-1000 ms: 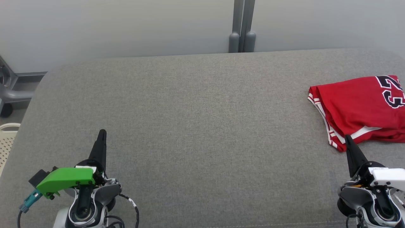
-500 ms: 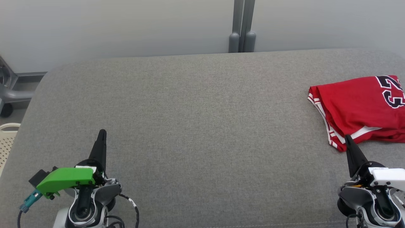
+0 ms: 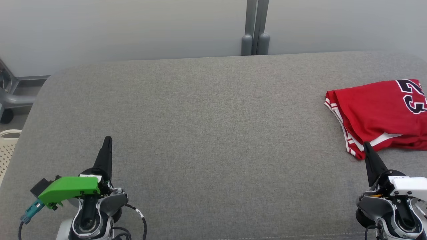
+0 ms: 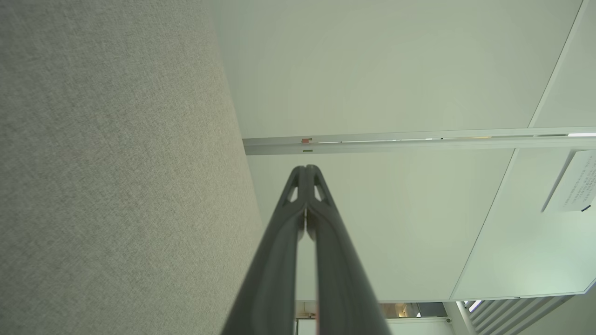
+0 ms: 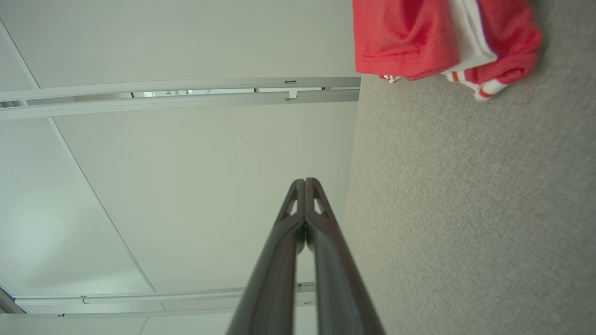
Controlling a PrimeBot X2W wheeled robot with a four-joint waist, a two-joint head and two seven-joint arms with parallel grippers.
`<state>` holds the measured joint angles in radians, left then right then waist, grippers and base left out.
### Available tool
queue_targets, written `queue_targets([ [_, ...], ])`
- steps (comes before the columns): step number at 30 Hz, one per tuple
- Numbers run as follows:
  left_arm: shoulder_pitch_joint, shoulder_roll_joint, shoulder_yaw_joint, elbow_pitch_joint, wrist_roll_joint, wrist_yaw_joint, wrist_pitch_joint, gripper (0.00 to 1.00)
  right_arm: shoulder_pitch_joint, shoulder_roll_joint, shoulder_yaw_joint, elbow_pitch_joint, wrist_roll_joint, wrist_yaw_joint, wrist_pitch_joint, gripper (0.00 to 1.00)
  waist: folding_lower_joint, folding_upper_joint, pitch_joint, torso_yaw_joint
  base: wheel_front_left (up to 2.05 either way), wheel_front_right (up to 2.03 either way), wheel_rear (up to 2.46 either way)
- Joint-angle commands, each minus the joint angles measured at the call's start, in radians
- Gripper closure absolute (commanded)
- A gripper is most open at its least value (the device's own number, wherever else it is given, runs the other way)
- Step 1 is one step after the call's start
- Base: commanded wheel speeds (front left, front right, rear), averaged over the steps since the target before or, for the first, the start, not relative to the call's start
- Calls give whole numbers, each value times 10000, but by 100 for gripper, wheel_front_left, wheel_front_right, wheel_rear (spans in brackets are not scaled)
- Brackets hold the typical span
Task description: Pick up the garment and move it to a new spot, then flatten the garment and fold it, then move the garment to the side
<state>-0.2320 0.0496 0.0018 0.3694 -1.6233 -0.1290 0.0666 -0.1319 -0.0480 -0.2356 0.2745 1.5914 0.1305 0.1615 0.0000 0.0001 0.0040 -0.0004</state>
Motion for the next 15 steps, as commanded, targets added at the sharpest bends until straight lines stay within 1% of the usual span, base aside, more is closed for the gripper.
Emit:
queue_targets([
  [1, -135, 0, 36, 13, -44, -54, 27, 100, -87, -41, -13, -32, 42, 4, 34, 100, 0, -1, 0, 0, 0, 0, 0],
  [15, -135, 0, 35, 13, -44, -54, 27, 100, -87, -41, -13, -30, 42, 4, 34, 100, 0, -1, 0, 0, 0, 0, 0],
])
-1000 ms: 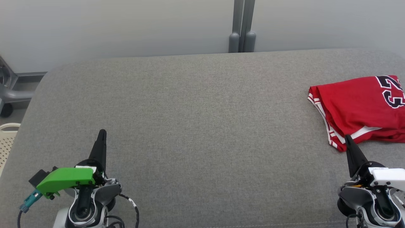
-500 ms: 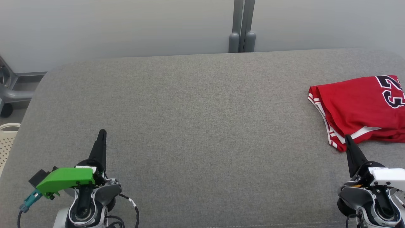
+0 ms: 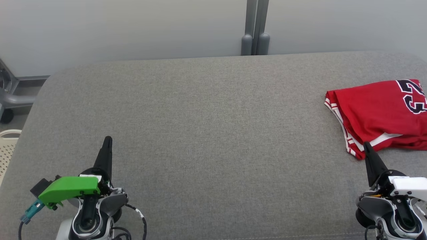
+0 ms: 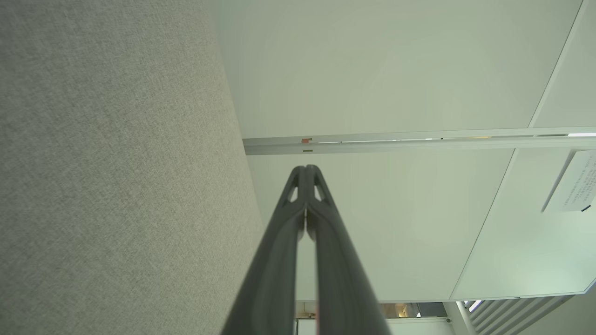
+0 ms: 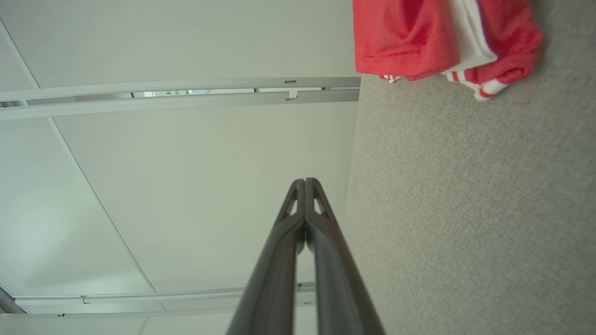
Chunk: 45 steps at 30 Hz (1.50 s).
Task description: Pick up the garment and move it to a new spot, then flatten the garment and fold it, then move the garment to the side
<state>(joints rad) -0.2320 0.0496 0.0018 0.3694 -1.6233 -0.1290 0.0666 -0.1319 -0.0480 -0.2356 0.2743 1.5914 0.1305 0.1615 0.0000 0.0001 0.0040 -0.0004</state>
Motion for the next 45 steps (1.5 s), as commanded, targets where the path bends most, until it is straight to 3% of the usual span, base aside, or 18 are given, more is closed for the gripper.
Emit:
queue_targets([
  [1, -135, 0, 35, 13, -44, -54, 27, 100, -87, -41, -13, -28, 42, 4, 34, 100, 0, -1, 0, 0, 0, 0, 0],
  [45, -135, 0, 34, 12, -45, -54, 26, 100, -86, -42, -12, -29, 43, 4, 33, 100, 0, -1, 0, 0, 0, 0, 0],
])
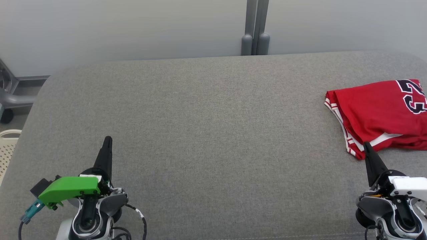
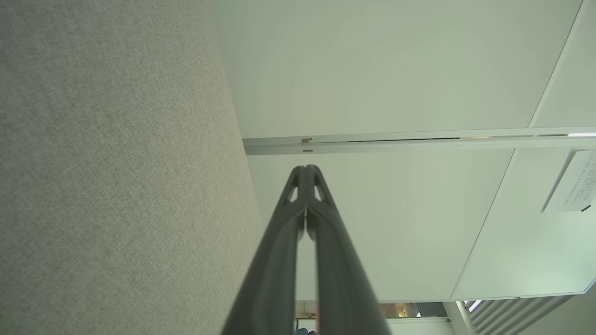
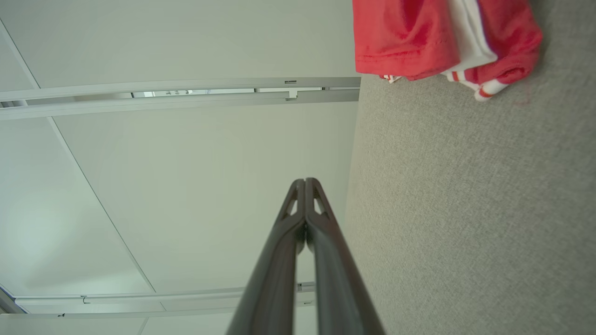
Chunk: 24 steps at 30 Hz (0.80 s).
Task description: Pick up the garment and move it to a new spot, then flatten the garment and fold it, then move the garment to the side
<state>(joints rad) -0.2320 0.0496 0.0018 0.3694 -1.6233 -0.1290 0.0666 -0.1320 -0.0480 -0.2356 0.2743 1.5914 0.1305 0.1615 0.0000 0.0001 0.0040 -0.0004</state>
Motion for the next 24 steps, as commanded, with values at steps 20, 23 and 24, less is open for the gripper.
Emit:
queue_targets([
  [20, -135, 0, 34, 11, -45, -54, 26, 100, -86, -42, -12, -29, 43, 4, 33, 100, 0, -1, 0, 0, 0, 0, 0],
  [23, -135, 0, 34, 11, -45, -54, 26, 100, -86, -42, -12, -29, 43, 4, 33, 100, 0, -1, 0, 0, 0, 0, 0],
  [24, -135, 0, 34, 11, -45, -54, 26, 100, -86, -42, -12, -29, 43, 4, 33, 100, 0, -1, 0, 0, 0, 0, 0],
])
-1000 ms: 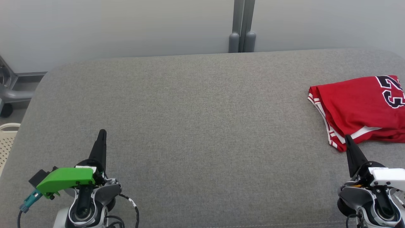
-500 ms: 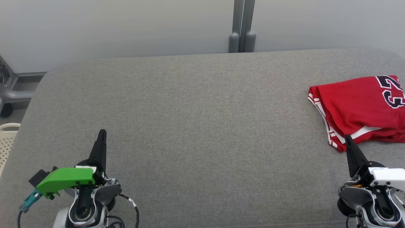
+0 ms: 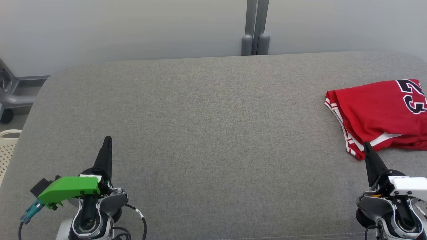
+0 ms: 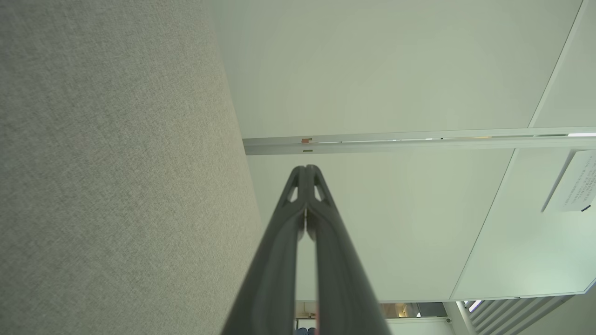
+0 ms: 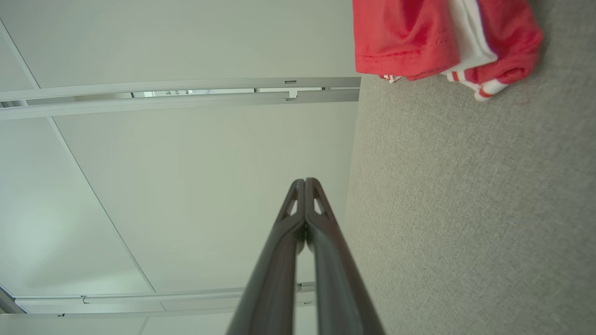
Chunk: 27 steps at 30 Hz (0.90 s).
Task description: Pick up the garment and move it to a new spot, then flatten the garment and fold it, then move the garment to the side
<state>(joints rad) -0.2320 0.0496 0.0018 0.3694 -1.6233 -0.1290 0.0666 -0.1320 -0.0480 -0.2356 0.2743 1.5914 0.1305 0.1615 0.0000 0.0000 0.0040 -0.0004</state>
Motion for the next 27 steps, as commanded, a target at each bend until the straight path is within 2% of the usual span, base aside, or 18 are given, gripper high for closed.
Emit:
queue_targets([
  [1, -135, 0, 34, 11, -45, -54, 26, 100, -86, -42, -12, -29, 43, 4, 33, 100, 0, 0, 0, 0, 0, 0, 0],
  [27, -135, 0, 34, 11, -46, -54, 25, 100, -86, -42, -13, -29, 43, 4, 33, 100, 0, 0, 0, 0, 0, 0, 0],
])
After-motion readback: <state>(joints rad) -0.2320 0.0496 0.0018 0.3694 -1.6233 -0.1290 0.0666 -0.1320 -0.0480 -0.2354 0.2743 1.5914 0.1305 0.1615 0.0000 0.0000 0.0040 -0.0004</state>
